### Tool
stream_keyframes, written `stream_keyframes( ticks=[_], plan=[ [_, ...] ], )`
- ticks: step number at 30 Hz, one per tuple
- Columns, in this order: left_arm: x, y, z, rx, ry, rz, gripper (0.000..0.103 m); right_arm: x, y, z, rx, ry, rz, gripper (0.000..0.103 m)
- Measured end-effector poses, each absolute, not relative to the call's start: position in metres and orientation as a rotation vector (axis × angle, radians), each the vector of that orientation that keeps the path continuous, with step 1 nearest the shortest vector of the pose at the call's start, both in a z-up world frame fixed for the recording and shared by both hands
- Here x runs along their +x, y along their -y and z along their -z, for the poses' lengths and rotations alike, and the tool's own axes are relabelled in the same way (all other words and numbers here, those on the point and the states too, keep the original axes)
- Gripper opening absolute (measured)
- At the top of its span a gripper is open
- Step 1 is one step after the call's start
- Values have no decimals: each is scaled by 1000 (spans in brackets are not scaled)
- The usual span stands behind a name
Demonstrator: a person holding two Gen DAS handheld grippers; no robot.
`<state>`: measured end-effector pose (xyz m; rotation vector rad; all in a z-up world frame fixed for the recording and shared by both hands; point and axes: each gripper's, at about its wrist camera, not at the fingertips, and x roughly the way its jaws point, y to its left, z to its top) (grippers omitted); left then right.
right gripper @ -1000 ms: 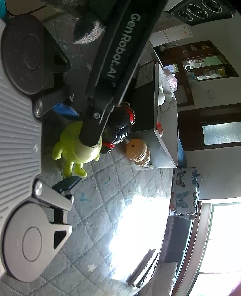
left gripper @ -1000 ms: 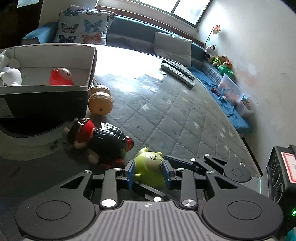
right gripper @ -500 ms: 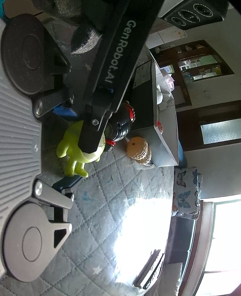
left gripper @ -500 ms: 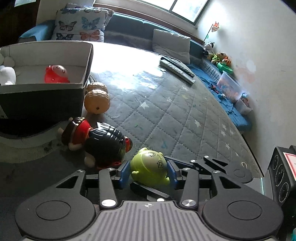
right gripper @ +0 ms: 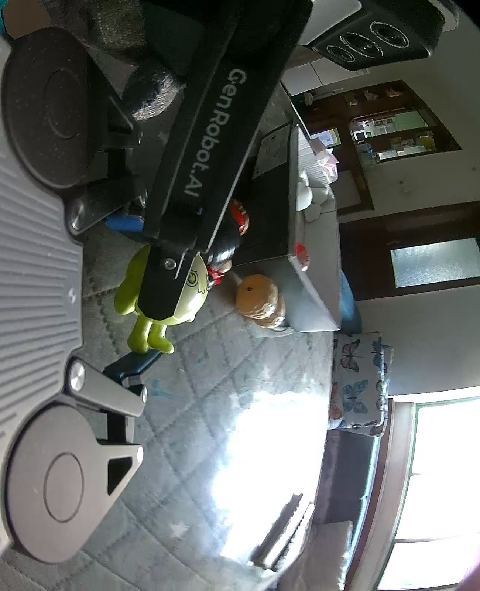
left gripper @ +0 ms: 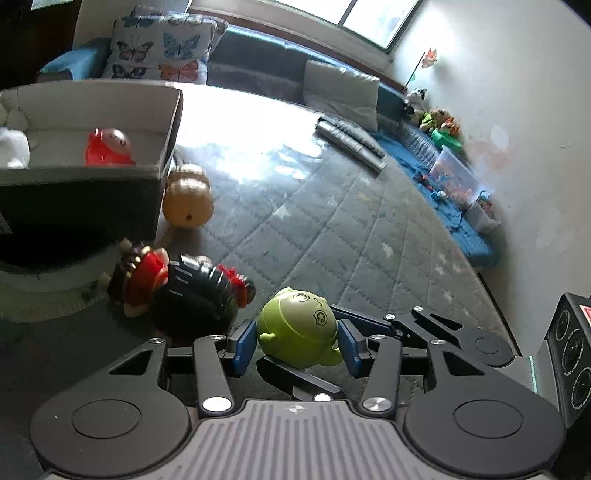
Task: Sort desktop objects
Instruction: 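Carry the green alien toy with the left tool over the box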
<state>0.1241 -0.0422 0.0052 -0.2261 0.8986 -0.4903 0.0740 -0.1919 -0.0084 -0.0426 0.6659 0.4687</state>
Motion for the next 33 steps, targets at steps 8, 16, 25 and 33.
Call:
stream_keyframes(
  ticks=[8,16,25,33],
  plan=[
    [134,8,-46,-249,-772,441,51,98,161,-33,-123,-565,-529,65],
    [176,-48,-75,-272,-696,348,51,157,105,-61,-156,-512,-619,65],
    [247,-113,-60,-390,-757,260,51,237,39,-53,-214,-571,-711,65],
    [293,-142,-23,-480,-848,225,51,294,5,-22,-245,-705,-754,65]
  ],
)
